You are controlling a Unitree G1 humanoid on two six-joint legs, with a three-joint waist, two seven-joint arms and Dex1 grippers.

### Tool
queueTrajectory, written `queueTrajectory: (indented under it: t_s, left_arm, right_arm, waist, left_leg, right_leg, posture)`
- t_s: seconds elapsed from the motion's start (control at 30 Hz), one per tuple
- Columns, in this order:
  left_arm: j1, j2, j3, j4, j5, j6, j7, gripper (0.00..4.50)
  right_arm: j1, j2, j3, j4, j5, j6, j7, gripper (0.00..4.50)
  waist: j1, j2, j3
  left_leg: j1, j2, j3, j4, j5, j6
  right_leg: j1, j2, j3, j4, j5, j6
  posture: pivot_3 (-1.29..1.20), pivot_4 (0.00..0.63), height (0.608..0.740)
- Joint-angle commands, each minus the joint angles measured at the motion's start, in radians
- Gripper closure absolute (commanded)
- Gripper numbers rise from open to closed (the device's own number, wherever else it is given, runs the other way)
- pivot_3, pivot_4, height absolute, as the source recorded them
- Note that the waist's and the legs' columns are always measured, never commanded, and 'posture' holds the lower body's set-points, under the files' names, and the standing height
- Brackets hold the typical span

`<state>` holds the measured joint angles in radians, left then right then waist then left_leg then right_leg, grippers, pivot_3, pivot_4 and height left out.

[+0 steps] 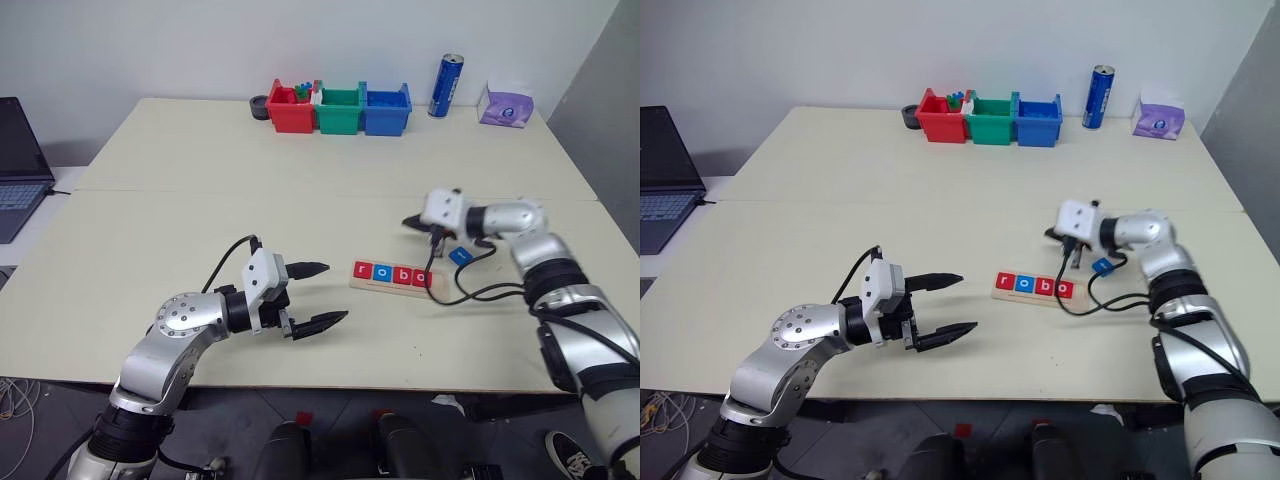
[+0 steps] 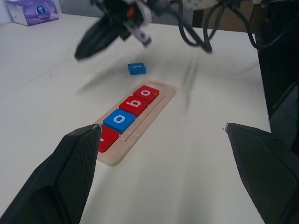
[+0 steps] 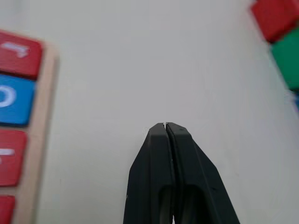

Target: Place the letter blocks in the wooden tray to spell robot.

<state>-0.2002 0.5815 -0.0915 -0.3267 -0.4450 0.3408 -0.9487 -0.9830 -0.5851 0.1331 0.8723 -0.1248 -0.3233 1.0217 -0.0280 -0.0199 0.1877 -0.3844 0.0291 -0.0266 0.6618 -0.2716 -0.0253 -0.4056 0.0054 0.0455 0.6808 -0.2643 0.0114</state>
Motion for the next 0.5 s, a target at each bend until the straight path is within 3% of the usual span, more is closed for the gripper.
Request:
queueTrajectory:
  t_s: [0.03, 0.13, 0.27, 0.43, 0.5]
  left_arm:
    - [0.005, -0.007, 0.005, -0.031, -0.007, -0.016, 0.001, 0.0]
    - [0.003, -0.016, -0.002, -0.026, -0.007, -0.018, -0.003, 0.0]
    - [-0.008, -0.021, -0.011, -0.012, -0.009, -0.018, -0.019, 0.0]
    - [-0.046, -0.024, -0.024, 0.018, -0.008, -0.017, -0.043, 0.0]
    - [-0.055, -0.023, -0.027, 0.024, -0.009, -0.016, -0.049, 0.0]
  right_arm:
    - [0.139, -0.083, -0.118, -0.277, 0.083, 0.245, -0.049, 4.29]
    - [0.313, -0.131, -0.236, -0.536, 0.135, 0.529, -0.134, 3.56]
    - [0.52, -0.131, -0.356, -0.839, 0.181, 0.804, -0.238, 2.11]
    - [0.663, -0.033, -0.424, -1.042, 0.232, 0.991, -0.38, 0.28]
    - [0.668, -0.005, -0.422, -1.058, 0.253, 1.016, -0.403, 0.02]
  waist:
    - [0.004, 0.0, 0.0]
    - [0.007, 0.0, 0.0]
    - [0.001, 0.001, 0.0]
    - [-0.01, 0.001, -0.001]
    - [-0.01, 0.001, -0.001]
  left_leg:
    - [-0.001, 0.0, -0.001, 0.0, 0.0, 0.0]
    - [-0.002, 0.0, -0.003, 0.0, 0.0, 0.0]
    - [-0.003, -0.001, -0.003, 0.0, 0.0, 0.0]
    - [0.001, -0.001, 0.001, 0.0, 0.0, 0.0]
    - [0.002, -0.001, 0.001, 0.0, 0.0, 0.0]
  right_leg:
    - [0.0, 0.0, 0.0, 0.0, 0.0, 0.0]
    - [0.0, -0.001, 0.0, 0.0, 0.0, 0.0]
    - [-0.001, 0.0, 0.0, 0.0, 0.0, 0.001]
    - [0.0, 0.005, 0.001, 0.0, -0.002, 0.004]
    - [0.0, 0.007, 0.001, 0.0, -0.003, 0.005]
  posture:
    - [0.0, 0.15, 0.74]
    - [0.0, 0.15, 0.74]
    - [0.0, 0.15, 0.74]
    - [0.0, 0.15, 0.74]
    - [0.0, 0.15, 0.74]
